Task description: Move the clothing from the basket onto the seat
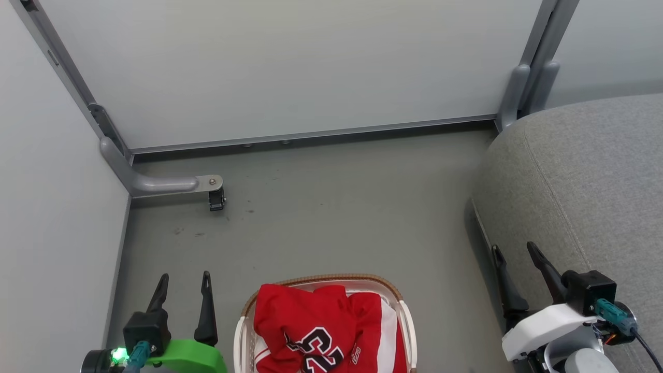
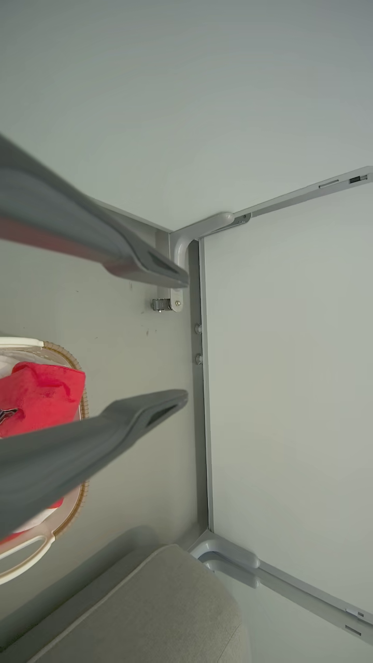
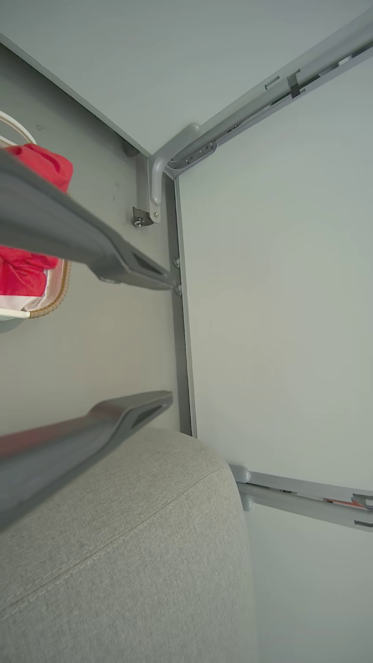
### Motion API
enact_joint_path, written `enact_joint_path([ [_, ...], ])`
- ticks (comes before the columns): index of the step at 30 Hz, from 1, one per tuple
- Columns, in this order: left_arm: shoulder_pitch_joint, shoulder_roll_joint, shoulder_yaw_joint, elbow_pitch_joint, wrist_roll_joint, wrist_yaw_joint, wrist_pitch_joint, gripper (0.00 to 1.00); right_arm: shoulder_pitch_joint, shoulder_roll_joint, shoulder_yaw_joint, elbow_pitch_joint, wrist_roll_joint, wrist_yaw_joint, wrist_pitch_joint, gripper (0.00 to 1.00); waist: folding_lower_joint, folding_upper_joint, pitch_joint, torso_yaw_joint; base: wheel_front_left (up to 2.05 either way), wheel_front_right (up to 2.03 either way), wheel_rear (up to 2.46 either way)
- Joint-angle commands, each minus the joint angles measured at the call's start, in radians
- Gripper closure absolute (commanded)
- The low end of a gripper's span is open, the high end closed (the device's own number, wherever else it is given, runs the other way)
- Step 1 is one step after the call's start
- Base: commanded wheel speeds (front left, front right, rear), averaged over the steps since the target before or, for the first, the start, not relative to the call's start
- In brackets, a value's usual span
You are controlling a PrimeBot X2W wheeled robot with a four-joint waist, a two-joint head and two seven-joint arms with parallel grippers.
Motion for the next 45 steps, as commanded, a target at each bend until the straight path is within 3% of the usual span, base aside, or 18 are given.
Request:
enact_joint_path([
  [1, 0.005, 0.001, 0.001, 0.001, 0.021, -0.002, -0.008, 0.0, 0.011, -0.002, 0.0, -0.002, -0.023, 0.0, -0.009, 0.0, 0.0, 0.0, 0.001, 0.0, 0.0, 0.0, 0.0],
  [14, -0.016, -0.023, -0.006, 0.028, 0.104, -0.037, -0.033, 0.0, -0.012, 0.001, 0.016, -0.009, -0.105, 0.0, -0.033, 0.0, 0.0, 0.0, 0.066, -0.011, 0.0, 0.0, 0.0],
  [19, -0.057, -0.028, -0.025, 0.049, 0.137, -0.053, -0.042, 0.0, -0.051, 0.003, 0.035, -0.015, -0.137, 0.0, -0.04, 0.0, 0.0, 0.0, 0.152, -0.031, 0.0, 0.0, 0.0],
  [28, -0.178, -0.034, -0.048, 0.139, 0.077, -0.099, -0.039, 0.0, -0.131, 0.006, 0.047, -0.037, -0.114, 0.0, -0.041, 0.0, 0.0, 0.0, 0.322, -0.074, 0.0, 0.0, 0.0],
  [45, -0.45, -0.032, -0.117, 0.529, 0.002, -0.125, -0.038, 0.0, -0.26, 0.01, 0.094, -0.063, -0.102, 0.0, -0.041, 0.0, 0.0, 0.0, 0.623, -0.14, 0.0, 0.0, 0.0],
])
